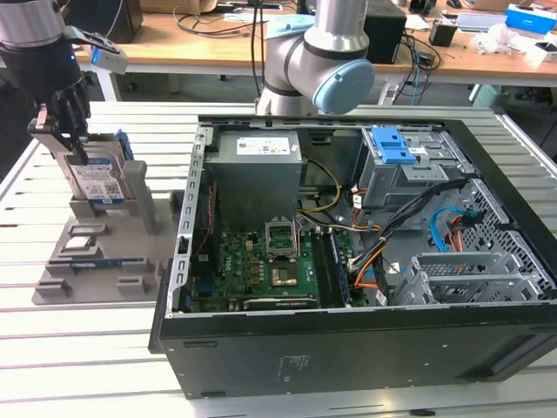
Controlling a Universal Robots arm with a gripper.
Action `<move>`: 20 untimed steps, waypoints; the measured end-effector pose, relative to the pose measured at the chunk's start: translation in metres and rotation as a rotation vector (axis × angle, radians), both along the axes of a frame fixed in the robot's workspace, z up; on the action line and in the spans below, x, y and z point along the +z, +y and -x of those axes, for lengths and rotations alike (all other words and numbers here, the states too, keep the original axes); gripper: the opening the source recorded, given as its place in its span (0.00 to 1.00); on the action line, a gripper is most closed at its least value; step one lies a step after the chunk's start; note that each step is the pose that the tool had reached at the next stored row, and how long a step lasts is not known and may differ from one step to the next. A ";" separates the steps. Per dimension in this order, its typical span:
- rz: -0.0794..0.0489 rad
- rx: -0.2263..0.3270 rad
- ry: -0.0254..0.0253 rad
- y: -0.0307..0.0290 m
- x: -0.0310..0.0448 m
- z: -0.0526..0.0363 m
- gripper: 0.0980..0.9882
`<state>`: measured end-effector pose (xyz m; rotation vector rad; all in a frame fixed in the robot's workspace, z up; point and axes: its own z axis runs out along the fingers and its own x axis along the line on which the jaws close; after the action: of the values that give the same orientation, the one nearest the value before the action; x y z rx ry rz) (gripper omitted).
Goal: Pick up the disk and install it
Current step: 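Pick up the disk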
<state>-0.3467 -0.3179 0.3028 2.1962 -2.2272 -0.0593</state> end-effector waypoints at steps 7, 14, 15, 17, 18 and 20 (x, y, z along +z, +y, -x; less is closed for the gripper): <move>0.000 0.000 0.0000 0.0021 0.0138 0.0000 0.30; 0.000 0.000 0.0001 0.0036 0.0294 -0.0001 0.30; 0.000 0.000 0.0000 0.0038 0.0318 -0.0001 0.30; 0.000 0.000 0.0001 0.0040 0.0343 -0.0001 0.30; 0.000 0.000 0.0000 0.0042 0.0361 -0.0001 0.30; 0.000 0.000 0.0001 0.0044 0.0392 -0.0001 0.30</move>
<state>-0.3467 -0.3135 0.3420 2.1962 -2.2272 -0.0593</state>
